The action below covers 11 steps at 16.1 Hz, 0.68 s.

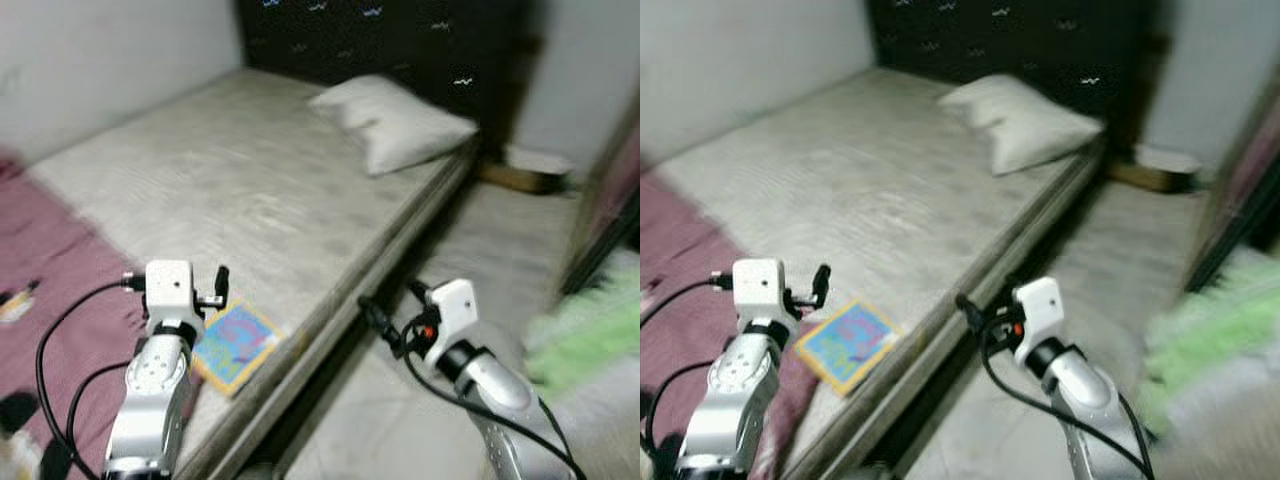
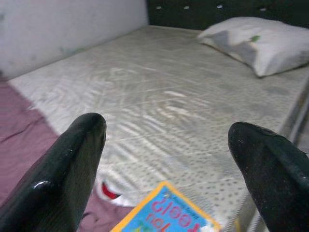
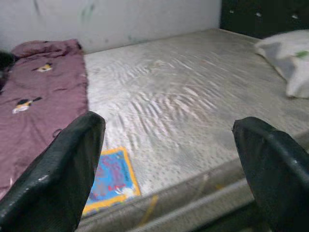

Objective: Clean up the room

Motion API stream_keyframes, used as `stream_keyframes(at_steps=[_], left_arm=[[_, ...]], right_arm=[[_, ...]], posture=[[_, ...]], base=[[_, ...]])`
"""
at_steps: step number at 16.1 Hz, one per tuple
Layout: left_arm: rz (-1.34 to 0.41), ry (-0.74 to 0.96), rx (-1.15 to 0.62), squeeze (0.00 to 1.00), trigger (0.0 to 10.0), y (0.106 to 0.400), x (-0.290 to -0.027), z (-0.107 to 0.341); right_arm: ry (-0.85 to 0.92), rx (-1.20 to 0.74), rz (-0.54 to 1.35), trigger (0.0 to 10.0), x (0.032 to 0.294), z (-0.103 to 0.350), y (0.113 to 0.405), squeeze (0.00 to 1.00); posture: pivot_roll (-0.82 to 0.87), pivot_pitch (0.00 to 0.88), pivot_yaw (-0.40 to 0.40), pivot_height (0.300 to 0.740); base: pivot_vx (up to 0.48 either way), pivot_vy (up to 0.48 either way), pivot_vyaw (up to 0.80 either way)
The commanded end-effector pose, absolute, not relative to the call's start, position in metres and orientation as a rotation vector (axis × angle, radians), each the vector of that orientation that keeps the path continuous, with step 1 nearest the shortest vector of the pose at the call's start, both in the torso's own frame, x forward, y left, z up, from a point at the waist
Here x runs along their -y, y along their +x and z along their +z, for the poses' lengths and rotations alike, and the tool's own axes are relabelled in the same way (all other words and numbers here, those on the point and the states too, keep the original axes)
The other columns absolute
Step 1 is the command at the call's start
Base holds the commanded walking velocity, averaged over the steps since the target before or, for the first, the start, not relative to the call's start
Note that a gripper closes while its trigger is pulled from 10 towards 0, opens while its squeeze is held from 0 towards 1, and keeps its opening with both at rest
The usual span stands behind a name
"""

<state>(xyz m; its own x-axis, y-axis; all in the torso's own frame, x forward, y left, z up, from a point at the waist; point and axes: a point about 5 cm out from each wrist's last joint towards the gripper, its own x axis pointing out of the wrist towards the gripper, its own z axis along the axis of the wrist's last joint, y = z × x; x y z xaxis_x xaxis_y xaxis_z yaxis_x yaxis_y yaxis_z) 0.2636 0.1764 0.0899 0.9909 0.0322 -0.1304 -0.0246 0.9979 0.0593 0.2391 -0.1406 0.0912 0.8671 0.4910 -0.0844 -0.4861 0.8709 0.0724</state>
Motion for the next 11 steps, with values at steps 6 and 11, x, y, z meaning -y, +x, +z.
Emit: stream_keyframes(at_steps=[6,11], left_arm=[[0.036,0.067,-0.155,0.00,10.0,0.263,-0.180,0.087],[-0.107,0.136,-0.151,0.00,10.0,0.262,-0.162,0.088]], right_arm=[[0.078,-0.038,0.473,10.0,0.122,0.110,0.255,0.00],[0.080,0.014,0.373,10.0,0.120,0.117,0.266,0.00]], posture=[[-0.05,0.000,0.036,0.740],[-0.04,0.000,0.034,0.740]], base=[[0.000,0.000,0.78],[0.000,0.000,0.75]])
